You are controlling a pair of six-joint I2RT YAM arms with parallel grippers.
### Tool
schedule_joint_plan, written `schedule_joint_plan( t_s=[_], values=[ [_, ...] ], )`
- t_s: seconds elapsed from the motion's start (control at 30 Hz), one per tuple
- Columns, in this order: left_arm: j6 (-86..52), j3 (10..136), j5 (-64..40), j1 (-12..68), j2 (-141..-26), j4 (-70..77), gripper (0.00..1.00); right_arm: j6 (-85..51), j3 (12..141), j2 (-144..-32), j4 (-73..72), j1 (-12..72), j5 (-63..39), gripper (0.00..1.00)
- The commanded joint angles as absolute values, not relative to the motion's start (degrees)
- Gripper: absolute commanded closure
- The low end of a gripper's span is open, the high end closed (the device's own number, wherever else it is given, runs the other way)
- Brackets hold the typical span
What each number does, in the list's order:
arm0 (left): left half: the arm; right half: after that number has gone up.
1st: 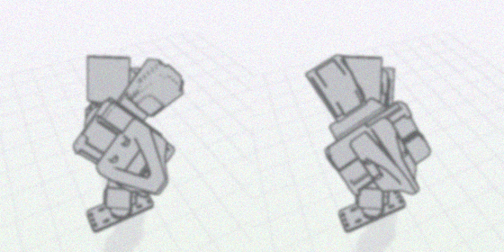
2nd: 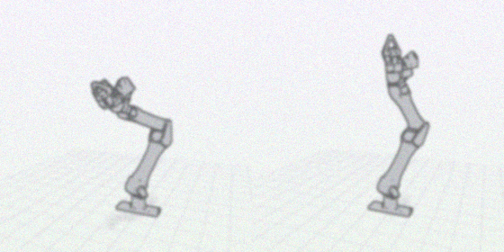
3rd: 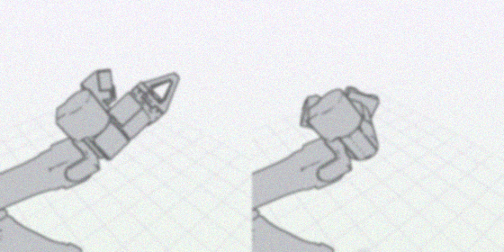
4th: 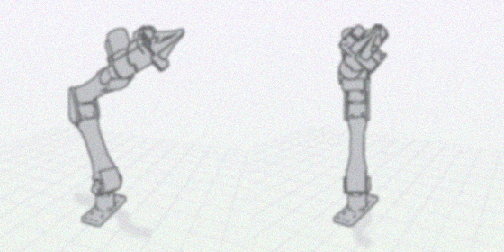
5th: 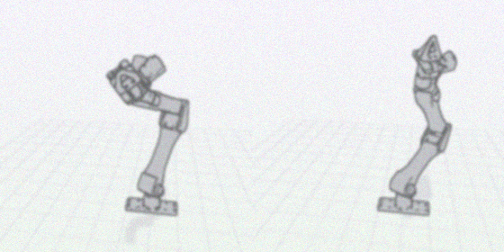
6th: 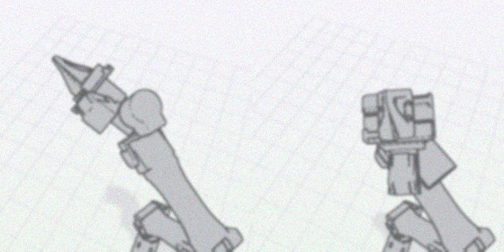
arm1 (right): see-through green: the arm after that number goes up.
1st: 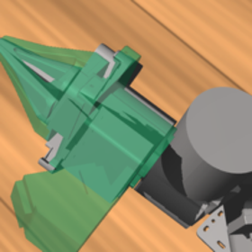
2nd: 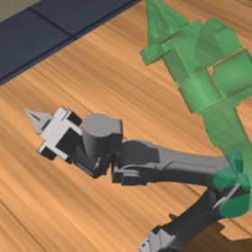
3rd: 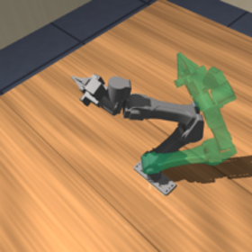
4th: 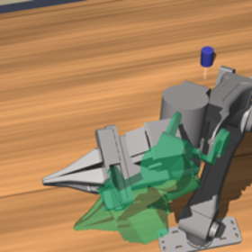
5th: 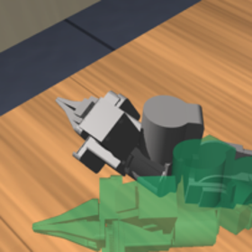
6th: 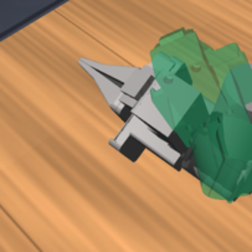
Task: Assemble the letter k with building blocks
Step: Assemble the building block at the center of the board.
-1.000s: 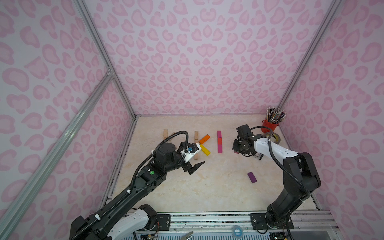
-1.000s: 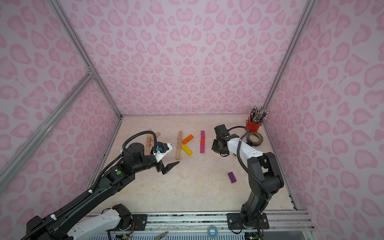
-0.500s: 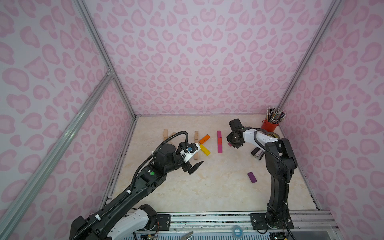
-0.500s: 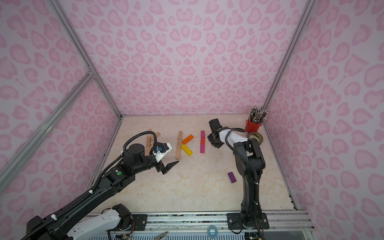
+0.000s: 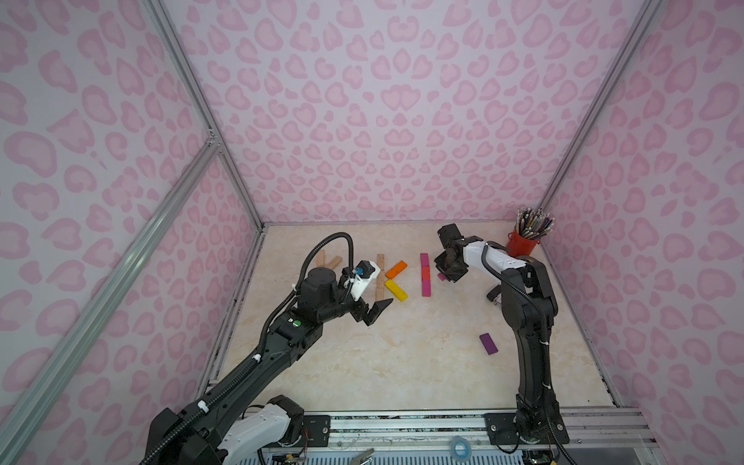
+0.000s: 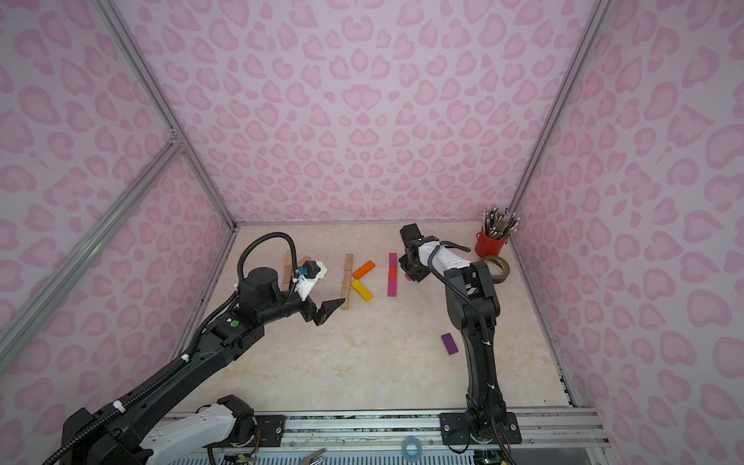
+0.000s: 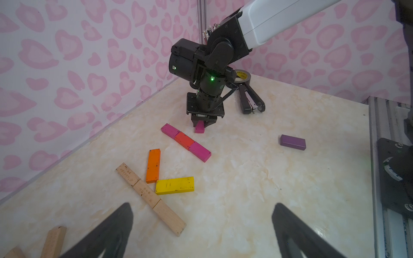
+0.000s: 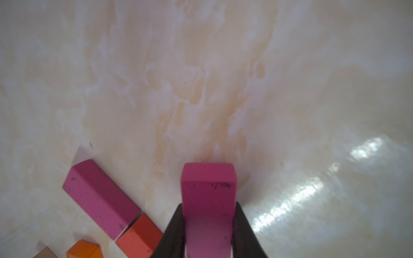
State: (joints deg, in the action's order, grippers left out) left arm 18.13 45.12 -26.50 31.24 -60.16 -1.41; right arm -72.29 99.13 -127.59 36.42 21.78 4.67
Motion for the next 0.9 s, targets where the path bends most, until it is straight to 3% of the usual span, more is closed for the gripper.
schedule_joint_plan(
  t_s=[0.0, 0.2, 0.37, 0.53, 0.87],
  values=[
    [18.8, 45.33, -27.52, 31.29, -60.12, 0.09, 0.01, -73.48, 100.53, -129.4, 39.16, 21.8, 4.39, 0.82],
    [18.9, 45.39, -27.18, 31.29, -60.25, -0.01, 0.01, -73.78, 102.83, -131.01, 40.13, 21.62, 3.98, 0.67],
    [19.06, 45.33, -26.97, 31.33, -60.21, -0.05, 0.01, -73.98, 103.02, -131.36, 40.17, 21.54, 3.87, 0.65],
    [19.07, 45.3, -26.8, 31.29, -60.21, -0.16, 0.01, -73.92, 103.37, -131.47, 40.08, 21.36, 3.61, 0.57],
    [19.16, 45.34, -26.11, 31.29, -60.12, -0.18, 0.01, -76.01, 103.43, -132.03, 40.08, 21.12, 2.51, 0.63]
  ],
)
